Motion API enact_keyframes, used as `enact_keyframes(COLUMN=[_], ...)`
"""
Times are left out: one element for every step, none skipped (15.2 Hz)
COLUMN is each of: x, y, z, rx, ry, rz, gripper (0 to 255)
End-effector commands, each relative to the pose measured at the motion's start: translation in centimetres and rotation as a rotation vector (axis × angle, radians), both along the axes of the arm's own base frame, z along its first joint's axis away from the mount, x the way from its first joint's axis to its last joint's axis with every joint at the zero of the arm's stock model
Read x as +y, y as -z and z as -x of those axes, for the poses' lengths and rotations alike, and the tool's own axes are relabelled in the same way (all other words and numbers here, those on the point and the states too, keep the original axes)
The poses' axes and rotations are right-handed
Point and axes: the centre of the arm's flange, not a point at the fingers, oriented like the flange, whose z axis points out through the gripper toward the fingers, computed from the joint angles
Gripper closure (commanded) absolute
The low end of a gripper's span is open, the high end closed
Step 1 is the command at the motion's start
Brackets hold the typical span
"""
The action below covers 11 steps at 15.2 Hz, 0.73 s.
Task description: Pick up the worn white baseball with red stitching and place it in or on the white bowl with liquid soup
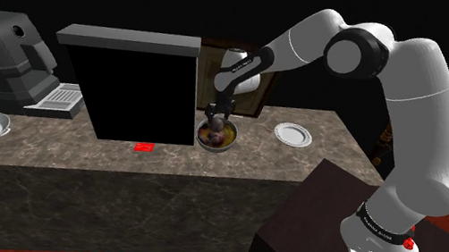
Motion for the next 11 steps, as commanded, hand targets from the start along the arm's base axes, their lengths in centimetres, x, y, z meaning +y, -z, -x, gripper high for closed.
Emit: enact_keyframes(x=[-0.2, -0.3, -0.4, -0.4, -0.4, -0.4, -0.4, -0.4, -0.4, -0.4, -0.4], y=[-2.0, -3.3, -4.4, -4.4, -4.4, -4.4, -4.4, -4.4, -4.4, -4.4, -4.4], z=[0.1, 0.3, 0.4, 0.4, 0.4, 0.4, 0.4, 0.4, 0.4, 0.4, 0.4], rx=[-0.001, -0.001, -0.001, -0.001, -0.001, -0.001, -0.001, -0.001, -0.001, -0.001, -0.001], ry=[0.000, 0.000, 0.000, 0.000, 0.000, 0.000, 0.000, 0.000, 0.000, 0.000, 0.000], rz=[0.000, 0.000, 0.000, 0.000, 0.000, 0.000, 0.000, 0.000, 0.000, 0.000, 0.000], gripper=[0, 0, 0, 0, 0, 0, 0, 0, 0, 0, 0])
